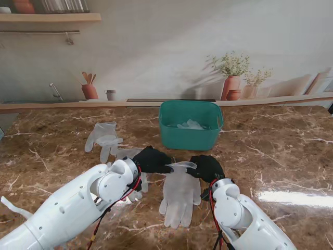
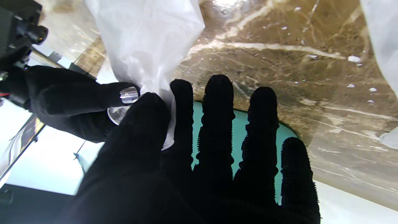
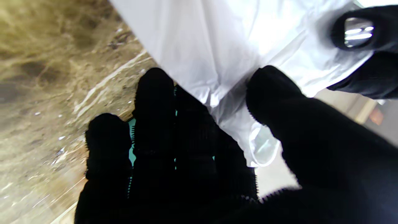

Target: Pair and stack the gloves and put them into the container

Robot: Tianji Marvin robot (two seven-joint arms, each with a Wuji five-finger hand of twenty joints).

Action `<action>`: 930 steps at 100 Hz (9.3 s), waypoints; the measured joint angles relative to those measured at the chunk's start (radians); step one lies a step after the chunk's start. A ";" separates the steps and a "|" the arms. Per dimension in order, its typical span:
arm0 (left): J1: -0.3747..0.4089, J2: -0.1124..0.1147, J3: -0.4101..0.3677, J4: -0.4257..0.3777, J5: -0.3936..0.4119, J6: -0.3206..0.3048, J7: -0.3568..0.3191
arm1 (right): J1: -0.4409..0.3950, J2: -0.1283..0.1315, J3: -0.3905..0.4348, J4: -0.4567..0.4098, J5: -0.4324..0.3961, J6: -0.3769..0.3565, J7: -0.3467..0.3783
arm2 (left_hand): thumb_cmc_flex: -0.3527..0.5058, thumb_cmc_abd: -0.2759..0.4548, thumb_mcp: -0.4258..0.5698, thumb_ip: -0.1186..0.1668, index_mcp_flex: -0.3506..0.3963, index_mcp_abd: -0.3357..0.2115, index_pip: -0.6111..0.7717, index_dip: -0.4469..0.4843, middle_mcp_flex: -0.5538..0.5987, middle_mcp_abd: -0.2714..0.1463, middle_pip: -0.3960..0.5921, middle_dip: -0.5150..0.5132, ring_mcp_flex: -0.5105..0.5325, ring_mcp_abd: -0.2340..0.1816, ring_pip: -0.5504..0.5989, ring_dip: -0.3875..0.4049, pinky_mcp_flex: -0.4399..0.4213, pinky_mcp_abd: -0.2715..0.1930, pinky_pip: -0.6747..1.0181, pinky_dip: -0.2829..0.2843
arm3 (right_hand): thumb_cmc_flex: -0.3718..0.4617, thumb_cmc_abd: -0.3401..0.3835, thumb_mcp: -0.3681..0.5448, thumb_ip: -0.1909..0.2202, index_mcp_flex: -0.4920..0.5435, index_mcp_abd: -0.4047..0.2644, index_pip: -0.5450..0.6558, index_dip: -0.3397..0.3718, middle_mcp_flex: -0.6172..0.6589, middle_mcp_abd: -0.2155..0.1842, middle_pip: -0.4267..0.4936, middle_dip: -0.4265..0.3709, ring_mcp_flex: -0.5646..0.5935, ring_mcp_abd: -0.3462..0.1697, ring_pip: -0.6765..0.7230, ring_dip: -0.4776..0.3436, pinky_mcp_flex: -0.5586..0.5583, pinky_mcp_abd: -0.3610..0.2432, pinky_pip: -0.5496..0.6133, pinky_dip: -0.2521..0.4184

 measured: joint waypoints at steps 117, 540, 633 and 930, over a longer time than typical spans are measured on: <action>0.267 0.065 -0.505 -0.195 0.262 -0.199 -0.226 | -0.153 0.001 0.097 -0.145 -0.231 0.160 -0.140 | -0.304 -0.298 0.454 0.023 -0.180 -0.001 -0.415 -0.383 -0.486 -0.025 -0.310 -0.438 -0.419 -0.101 -0.308 -0.280 -0.070 -0.091 -0.385 -0.115 | -0.157 0.133 -0.296 0.127 -0.374 0.130 -0.669 0.064 -0.662 0.009 -0.271 -0.364 -0.493 -0.007 -0.649 -0.319 -0.376 -0.072 -0.654 -0.283; 0.587 0.068 -0.666 -0.633 0.105 -0.252 -0.130 | -0.301 0.054 0.029 -0.467 -0.072 -0.179 0.105 | -0.086 -0.083 0.166 -0.023 -0.149 -0.081 0.059 0.088 0.173 -0.057 -0.091 -0.333 0.166 -0.036 0.075 -0.028 0.147 0.008 0.230 0.123 | -0.229 0.092 -0.420 0.159 -0.641 0.300 -0.831 -0.019 -0.858 0.072 -0.370 -0.413 -0.602 -0.016 -0.728 -0.319 -0.413 -0.058 -0.718 -0.211; 0.599 0.058 -0.624 -0.658 0.068 -0.260 -0.080 | -0.250 -0.012 -0.141 -0.419 -0.115 0.032 -0.174 | -0.086 -0.084 0.166 -0.023 -0.149 -0.078 0.061 0.063 0.204 -0.064 -0.014 -0.288 0.286 -0.012 0.218 0.010 0.318 0.035 0.439 0.148 | 0.012 -0.010 -0.171 0.014 -0.080 0.052 -0.119 -0.035 -0.155 -0.026 0.060 -0.079 -0.077 -0.026 -0.221 -0.130 -0.122 -0.020 -0.341 -0.173; 0.371 0.039 -0.321 -0.207 -0.441 -0.196 -0.158 | -0.373 -0.023 0.047 -0.441 0.076 0.154 -0.104 | -0.033 -0.197 0.168 -0.024 0.089 0.070 0.021 -0.365 0.248 -0.025 -0.063 -0.250 0.238 -0.012 0.152 0.059 0.097 0.030 0.182 0.135 | 0.077 -0.113 -0.063 -0.026 0.024 0.055 0.039 -0.070 0.041 -0.023 0.216 -0.068 0.159 -0.012 0.066 -0.049 0.227 0.041 -0.029 -0.134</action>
